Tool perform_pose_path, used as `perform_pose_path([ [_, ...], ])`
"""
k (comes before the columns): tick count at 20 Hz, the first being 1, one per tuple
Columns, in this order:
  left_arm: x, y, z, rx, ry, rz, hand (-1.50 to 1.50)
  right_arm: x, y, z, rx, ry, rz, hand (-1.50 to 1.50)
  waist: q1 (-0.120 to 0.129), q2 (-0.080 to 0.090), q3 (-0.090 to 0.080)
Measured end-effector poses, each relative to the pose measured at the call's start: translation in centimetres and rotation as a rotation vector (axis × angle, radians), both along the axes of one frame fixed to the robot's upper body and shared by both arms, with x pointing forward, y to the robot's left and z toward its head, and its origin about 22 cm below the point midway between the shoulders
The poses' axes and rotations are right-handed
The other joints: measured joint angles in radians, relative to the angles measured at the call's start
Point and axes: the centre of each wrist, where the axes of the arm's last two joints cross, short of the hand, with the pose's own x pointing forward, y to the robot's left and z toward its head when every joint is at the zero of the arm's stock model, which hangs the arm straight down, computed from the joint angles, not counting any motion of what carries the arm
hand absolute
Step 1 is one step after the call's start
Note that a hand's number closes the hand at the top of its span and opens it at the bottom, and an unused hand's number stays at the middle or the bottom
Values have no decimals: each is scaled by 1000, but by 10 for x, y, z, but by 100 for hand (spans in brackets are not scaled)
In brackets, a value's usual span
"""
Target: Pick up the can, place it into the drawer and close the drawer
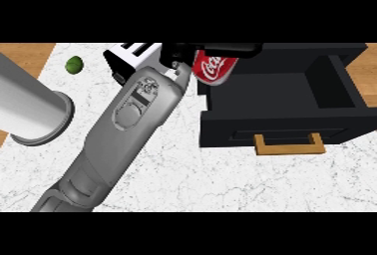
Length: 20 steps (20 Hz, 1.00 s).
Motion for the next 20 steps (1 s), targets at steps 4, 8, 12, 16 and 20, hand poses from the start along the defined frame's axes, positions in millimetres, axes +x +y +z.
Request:
perform_pose_path([
  [4, 8, -17, 10, 13, 10, 4, 150, 1, 1, -2, -1, 1, 3, -150, -8, 2, 0],
  [8, 21, -27, 22, 32, 22, 10, 150, 2, 1, -1, -6, 1, 10, -150, -13, 4, 1],
  [12, 27, -38, 22, 58, 21, 17, 150, 4, 3, -2, -4, -4, 23, -150, -25, 7, 1],
  [16, 30, -46, 24, 82, 30, 21, 150, 11, 6, 1, -4, -7, 18, -150, -28, 8, 1],
  [20, 34, -48, 20, 103, 29, 33, 150, 11, 7, 3, -4, -11, 25, -150, -39, 10, 1],
])
